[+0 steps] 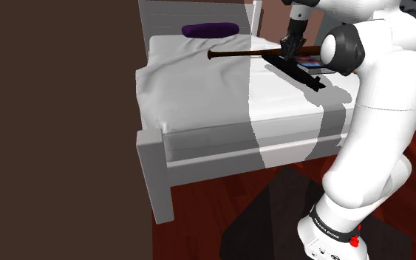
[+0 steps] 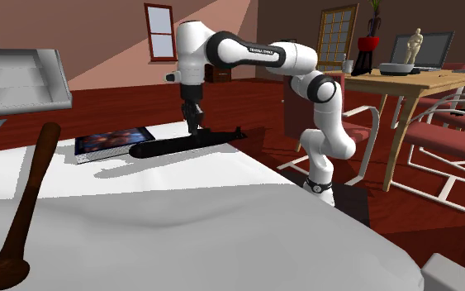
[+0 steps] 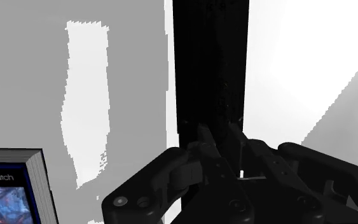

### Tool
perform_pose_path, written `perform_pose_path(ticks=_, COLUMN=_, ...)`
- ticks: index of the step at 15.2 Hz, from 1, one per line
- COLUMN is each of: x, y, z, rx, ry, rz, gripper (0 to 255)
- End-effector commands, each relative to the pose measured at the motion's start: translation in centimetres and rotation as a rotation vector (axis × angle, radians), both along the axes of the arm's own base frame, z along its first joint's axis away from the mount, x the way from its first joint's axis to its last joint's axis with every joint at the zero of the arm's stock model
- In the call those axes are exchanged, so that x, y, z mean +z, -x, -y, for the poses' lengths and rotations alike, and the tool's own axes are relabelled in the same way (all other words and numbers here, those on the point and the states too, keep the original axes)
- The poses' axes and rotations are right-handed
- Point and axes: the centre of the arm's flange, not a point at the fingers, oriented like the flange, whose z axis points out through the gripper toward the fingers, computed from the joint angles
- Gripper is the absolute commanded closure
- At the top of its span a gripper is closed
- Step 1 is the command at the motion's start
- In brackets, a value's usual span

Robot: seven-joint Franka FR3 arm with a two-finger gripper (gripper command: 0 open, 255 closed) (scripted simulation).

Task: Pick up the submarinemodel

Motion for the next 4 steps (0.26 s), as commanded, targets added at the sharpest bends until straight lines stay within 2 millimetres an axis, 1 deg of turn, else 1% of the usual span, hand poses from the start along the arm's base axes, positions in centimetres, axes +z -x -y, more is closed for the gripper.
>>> perform_pose_path(ticks=1, x=1.20, y=0.11, z=-0.09, rx=0.000, ry=0.001, rz=0.001, gripper=255)
perform_pose_path(ticks=2, x=1.72, y=0.11, z=-0.09, rx=0.000, ry=0.001, rz=0.001, gripper=255)
perform_pose_path(ticks=4, x=1.80, y=0.11, z=-0.09, rx=0.000, ry=0.001, rz=0.001, gripper=255)
